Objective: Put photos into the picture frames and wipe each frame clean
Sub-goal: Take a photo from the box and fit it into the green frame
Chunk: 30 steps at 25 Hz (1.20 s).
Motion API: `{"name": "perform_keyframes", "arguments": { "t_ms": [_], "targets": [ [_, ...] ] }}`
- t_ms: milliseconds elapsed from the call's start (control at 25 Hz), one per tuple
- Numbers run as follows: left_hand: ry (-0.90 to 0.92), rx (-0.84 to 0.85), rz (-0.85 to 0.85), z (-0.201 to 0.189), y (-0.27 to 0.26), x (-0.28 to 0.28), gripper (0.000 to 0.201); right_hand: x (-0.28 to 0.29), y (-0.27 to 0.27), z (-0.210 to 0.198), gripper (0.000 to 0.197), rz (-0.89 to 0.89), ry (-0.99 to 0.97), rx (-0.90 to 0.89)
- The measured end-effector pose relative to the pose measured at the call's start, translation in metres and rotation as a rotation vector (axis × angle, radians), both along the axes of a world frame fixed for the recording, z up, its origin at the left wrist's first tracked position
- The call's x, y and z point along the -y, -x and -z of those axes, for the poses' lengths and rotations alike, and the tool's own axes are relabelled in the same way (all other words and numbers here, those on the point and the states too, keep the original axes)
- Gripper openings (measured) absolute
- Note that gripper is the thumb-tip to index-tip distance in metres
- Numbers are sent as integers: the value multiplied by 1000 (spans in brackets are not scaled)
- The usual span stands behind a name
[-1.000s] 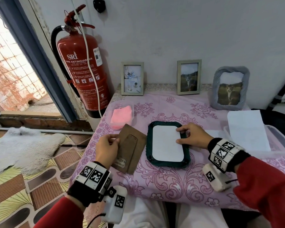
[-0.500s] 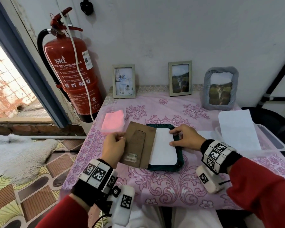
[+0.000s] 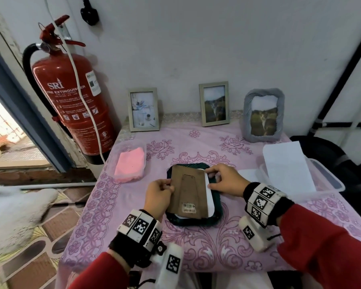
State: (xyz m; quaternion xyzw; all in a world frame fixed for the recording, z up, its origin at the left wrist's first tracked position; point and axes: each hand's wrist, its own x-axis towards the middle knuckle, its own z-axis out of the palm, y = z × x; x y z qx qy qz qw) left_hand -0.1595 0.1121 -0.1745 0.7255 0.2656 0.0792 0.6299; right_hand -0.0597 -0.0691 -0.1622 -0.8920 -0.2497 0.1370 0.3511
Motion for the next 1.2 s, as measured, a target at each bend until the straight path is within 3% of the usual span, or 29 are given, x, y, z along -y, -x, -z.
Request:
{"name": "perform_keyframes", "arguments": {
  "t_ms": [160,400,640,960,1200],
  "targets": [
    [-41,-4,-7,4,-3,5,26,0,-1,0,51,19,-16,-1],
    [-373,15,14,3,-3,7,22,-1,-2,2,49,60,-37,-15],
    [-522,-44,84,1,-1,5,21,0,2,-2,53,45,-18,10],
    [-579,-88,158,-9,4,-2,22,1,24,-6,39,75,44,70],
    [-524,-62,177,-7,7,-3,27,3,33,-9,43,62,-16,-90]
  ]
}}
